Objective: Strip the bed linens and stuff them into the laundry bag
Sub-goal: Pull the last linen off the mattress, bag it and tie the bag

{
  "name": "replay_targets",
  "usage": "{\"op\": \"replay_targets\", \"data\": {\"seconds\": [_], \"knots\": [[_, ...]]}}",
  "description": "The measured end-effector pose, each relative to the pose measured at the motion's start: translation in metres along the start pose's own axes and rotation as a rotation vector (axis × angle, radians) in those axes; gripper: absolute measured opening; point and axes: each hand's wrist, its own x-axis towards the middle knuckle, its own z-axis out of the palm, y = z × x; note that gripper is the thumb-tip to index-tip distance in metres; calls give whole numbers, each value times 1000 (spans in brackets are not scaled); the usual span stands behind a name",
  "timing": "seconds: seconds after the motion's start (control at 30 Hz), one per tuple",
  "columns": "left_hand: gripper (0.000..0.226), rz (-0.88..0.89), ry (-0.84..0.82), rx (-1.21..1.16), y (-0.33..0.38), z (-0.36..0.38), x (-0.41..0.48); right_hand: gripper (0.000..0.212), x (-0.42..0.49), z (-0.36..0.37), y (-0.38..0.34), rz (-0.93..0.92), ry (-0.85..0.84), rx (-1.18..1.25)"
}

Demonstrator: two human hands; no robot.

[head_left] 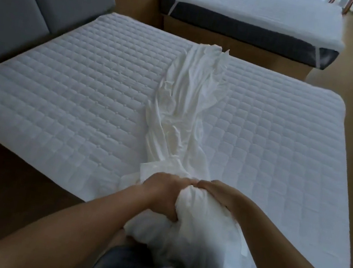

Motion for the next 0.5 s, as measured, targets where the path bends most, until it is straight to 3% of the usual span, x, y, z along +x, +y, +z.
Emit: {"op": "replay_targets", "data": {"seconds": [0.17,0.27,0.33,0.43,0.5], "knots": [[64,-65,-299,-245,-18,36,36,86,-1,21,41,-41,-41,-103],[53,-145,-523,-452,-42,87,59,90,4,44,76,-196,65,-701],[50,-216,-625,-631,-61,110,72,98,12,66,101,-382,192,-952],[41,-348,-698,-898,-92,129,98,110,42,97,139,-576,198,-978],[41,-368,-740,-993,-104,140,110,107,64,111,150,-624,190,-959]]}}
